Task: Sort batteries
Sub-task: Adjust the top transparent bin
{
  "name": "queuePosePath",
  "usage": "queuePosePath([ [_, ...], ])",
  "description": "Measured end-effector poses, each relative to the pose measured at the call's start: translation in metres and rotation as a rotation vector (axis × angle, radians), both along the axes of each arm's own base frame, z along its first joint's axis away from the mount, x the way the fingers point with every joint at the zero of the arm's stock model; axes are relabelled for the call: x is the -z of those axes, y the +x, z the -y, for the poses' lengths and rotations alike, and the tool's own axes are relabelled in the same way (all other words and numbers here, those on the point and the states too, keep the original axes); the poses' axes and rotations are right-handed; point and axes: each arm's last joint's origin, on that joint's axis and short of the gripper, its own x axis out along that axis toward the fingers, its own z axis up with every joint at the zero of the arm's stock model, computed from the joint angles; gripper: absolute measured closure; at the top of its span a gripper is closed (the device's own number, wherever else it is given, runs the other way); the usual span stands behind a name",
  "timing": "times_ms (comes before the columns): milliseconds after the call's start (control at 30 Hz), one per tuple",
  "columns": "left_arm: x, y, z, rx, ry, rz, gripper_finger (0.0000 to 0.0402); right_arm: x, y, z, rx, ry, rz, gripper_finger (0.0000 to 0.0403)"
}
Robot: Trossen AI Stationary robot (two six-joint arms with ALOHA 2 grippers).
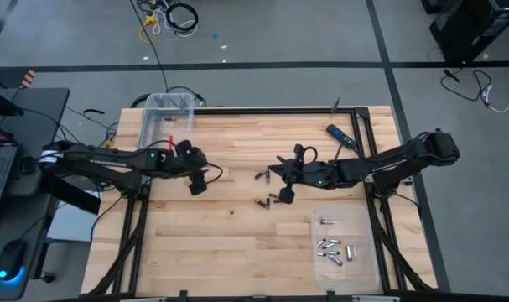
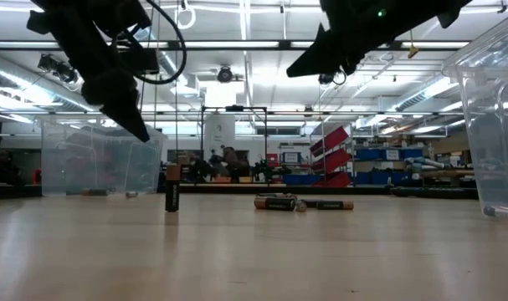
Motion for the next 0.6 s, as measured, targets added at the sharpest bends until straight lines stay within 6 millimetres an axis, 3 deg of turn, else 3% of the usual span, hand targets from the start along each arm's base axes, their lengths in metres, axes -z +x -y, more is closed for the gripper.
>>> queuePosePath([
  [233, 0.009, 0.009, -0.007, -0.159, 0.013, 0.017, 0.0244, 0.009, 0.005, 0.004, 0.025, 0.02, -0.024, 0.0403],
  [433, 0.019, 0.032, -0.017, -0.381, -0.014, 0.17, 0.0247, 0.007, 0.006, 0.007, 0.023, 0.002, -0.006, 0.0403],
  [600, 0.02, 0.05, -0.021, -0.459, 0.032, 0.124, 0.0272, 0.006, 0.006, 0.012, 0.039, -0.003, -0.003, 0.0403],
])
